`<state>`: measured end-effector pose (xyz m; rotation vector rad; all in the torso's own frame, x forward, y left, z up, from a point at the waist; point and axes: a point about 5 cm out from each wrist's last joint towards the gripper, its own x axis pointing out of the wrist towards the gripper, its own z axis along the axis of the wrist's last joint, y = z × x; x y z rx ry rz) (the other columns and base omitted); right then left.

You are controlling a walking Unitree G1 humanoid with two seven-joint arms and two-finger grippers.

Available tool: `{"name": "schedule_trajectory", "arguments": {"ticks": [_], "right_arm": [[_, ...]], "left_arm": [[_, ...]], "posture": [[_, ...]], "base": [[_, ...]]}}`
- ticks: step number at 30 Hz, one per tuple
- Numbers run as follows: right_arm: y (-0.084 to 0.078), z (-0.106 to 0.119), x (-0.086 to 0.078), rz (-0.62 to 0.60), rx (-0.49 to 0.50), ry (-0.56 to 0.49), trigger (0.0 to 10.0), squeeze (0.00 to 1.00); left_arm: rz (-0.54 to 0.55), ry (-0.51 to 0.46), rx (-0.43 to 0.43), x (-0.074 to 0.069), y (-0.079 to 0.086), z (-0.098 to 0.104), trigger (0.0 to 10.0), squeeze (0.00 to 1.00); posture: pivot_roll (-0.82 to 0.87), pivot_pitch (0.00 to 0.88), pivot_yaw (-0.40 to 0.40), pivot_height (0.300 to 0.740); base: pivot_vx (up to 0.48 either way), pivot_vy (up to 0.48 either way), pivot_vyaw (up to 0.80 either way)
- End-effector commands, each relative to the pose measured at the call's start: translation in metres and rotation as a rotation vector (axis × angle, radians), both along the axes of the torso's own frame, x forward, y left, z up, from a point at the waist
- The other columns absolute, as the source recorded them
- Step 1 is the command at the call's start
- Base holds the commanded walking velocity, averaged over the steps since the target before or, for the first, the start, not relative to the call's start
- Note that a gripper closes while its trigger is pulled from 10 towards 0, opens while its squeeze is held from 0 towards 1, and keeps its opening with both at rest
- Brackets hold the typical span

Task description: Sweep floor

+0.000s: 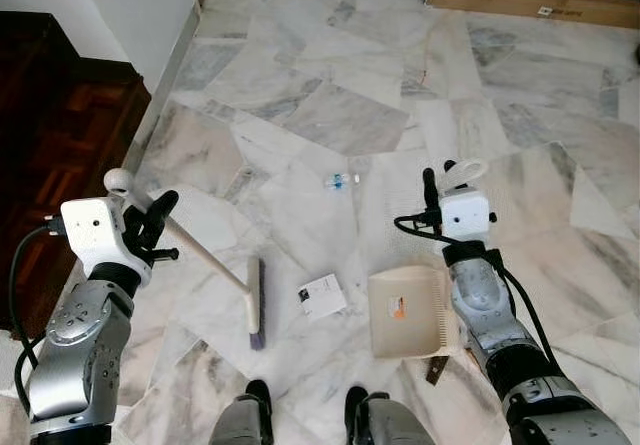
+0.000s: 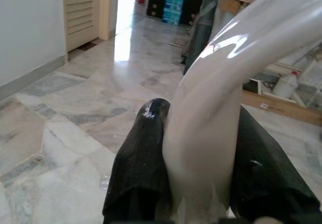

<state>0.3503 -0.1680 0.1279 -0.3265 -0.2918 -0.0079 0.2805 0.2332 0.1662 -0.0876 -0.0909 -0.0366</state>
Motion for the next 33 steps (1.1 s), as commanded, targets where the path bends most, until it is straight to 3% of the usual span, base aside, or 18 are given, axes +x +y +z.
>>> {"name": "schedule_trajectory", "arguments": {"ticks": [1,8,13,17,23,29,33], "right_arm": [[0.003,-0.019,-0.007,0.0,0.026,0.078,10.0,0.0],[0.003,-0.019,-0.009,0.01,0.035,0.077,10.0,0.0],[0.001,-0.018,-0.008,0.011,0.042,0.078,10.0,0.0],[0.002,-0.016,-0.007,0.013,0.055,0.074,10.0,0.0],[0.003,-0.011,-0.005,0.022,0.057,0.068,10.0,0.0],[0.004,-0.009,-0.001,0.011,0.099,0.073,10.0,0.0],[0.008,0.0,0.005,0.024,0.11,0.056,10.0,0.0]], "left_arm": [[-0.014,0.036,-0.002,-0.003,0.003,-0.012,10.0,0.0],[-0.009,0.043,0.056,0.011,0.007,-0.02,10.0,0.0],[-0.134,0.069,0.103,0.019,-0.012,-0.026,10.0,0.0],[-0.217,0.104,0.114,0.018,-0.022,-0.033,10.0,0.0],[-0.35,0.153,0.026,0.015,-0.036,-0.039,10.0,0.0],[-0.35,0.172,-0.025,0.019,-0.037,-0.035,10.0,0.0],[-0.353,0.123,-0.169,0.02,-0.034,-0.02,10.0,0.0]], "posture": [[0.05,0.395,0.039,0.74],[0.03,0.409,0.025,0.74],[0.01,0.422,0.019,0.74],[0.0,0.421,0.016,0.74],[0.0,0.409,0.014,0.74],[0.01,0.391,0.02,0.74],[0.02,0.371,0.025,0.74]], "base": [[0.0,0.0,0.0],[0.0,0.0,0.0],[0.0,0.0,0.0],[0.0,0.0,0.0],[0.0,0.0,0.0],[0.0,0.0,0.0],[0.0,0.0,0.0]]}}
